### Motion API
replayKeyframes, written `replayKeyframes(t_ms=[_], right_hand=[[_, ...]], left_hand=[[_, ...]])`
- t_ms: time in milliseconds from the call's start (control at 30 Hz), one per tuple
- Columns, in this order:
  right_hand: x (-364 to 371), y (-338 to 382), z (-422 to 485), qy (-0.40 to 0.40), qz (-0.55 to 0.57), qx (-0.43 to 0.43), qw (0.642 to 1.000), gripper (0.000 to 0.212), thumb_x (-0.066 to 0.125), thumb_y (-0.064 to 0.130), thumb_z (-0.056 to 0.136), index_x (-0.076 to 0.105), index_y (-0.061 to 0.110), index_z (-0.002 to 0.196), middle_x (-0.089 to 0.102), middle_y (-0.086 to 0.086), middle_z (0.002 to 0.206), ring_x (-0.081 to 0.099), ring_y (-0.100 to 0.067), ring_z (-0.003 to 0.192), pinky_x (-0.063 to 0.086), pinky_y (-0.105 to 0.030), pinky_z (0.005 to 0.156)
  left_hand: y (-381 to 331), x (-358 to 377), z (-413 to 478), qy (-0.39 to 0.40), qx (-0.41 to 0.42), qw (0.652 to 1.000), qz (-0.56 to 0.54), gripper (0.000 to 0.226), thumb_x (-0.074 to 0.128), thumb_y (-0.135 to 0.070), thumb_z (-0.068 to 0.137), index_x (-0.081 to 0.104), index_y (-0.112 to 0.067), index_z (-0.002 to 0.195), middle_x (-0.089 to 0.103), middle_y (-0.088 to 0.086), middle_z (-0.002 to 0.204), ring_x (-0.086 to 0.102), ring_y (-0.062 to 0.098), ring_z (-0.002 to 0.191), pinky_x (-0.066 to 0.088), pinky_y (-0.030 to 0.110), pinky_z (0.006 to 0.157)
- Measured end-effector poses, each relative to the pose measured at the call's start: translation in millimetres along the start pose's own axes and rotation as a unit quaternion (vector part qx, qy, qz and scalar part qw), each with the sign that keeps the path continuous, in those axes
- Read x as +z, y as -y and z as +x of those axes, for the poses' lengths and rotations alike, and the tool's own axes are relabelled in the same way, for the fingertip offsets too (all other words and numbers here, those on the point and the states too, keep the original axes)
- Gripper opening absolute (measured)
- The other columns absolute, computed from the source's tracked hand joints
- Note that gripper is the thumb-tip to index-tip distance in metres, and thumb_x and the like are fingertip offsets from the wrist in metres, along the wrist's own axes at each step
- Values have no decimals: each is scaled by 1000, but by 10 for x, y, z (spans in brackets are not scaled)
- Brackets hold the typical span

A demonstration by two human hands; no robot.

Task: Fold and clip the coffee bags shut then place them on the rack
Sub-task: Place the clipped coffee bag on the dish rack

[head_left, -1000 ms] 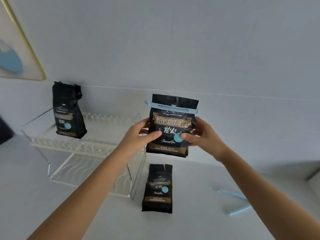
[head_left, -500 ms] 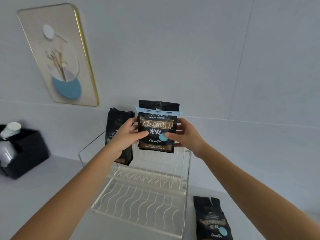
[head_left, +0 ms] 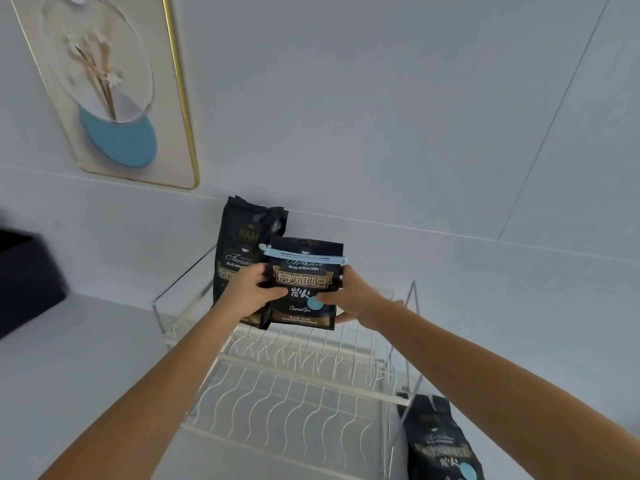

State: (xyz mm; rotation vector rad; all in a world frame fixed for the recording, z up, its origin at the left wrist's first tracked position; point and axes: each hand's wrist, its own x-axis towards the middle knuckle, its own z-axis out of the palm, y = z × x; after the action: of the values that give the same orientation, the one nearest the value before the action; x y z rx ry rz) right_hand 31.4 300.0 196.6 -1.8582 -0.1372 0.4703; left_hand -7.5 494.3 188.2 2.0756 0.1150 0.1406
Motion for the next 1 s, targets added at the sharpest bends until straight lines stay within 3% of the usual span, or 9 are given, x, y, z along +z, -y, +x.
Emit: replayKeyframes(t_ms=[200, 400, 600, 833, 1000], right_hand=[[-7, -110, 47, 12, 8, 12, 1000, 56, 63, -3, 82, 38, 17, 127, 55, -5, 122, 55, -25, 109, 55, -52, 87], [29, -212, 80, 19, 10, 37, 999, 50, 63, -4, 83, 41, 18, 122, 55, -2, 115, 53, -24, 110, 54, -53, 88], [6, -234, 72, 40, -15, 34, 998, 36, 61, 2, 86, 49, 17, 117, 59, -4, 118, 55, -23, 110, 58, -44, 75], [35, -238, 54, 26, -42, 37, 998, 38, 60, 8, 88, 47, 13, 123, 57, -8, 127, 55, -25, 112, 54, -49, 89], [30, -207, -17, 14, -25, 50, 998, 31, 62, 16, 89, 46, 17, 115, 58, -9, 128, 55, -19, 103, 52, -36, 82]], left_hand=[[78, 51, 22, -28, 46, 991, 122, 39, 77, -25, 72, 67, -14, 109, 72, 3, 107, 67, 17, 97, 53, 31, 82], [116, 120, 0, -47, 51, 986, 153, 34, 78, -26, 71, 69, -11, 100, 74, 6, 101, 69, 19, 90, 55, 37, 80], [151, 102, -32, -45, 27, 985, 167, 30, 77, -31, 71, 69, -11, 93, 76, 4, 89, 70, 15, 75, 58, 40, 72], [148, 120, -75, -43, 5, 987, 154, 29, 77, -27, 72, 68, -11, 94, 75, 6, 89, 69, 18, 76, 58, 44, 74], [129, 112, -163, -36, -12, 987, 154, 29, 74, -27, 75, 68, -11, 99, 74, 7, 97, 68, 18, 81, 55, 40, 80]])
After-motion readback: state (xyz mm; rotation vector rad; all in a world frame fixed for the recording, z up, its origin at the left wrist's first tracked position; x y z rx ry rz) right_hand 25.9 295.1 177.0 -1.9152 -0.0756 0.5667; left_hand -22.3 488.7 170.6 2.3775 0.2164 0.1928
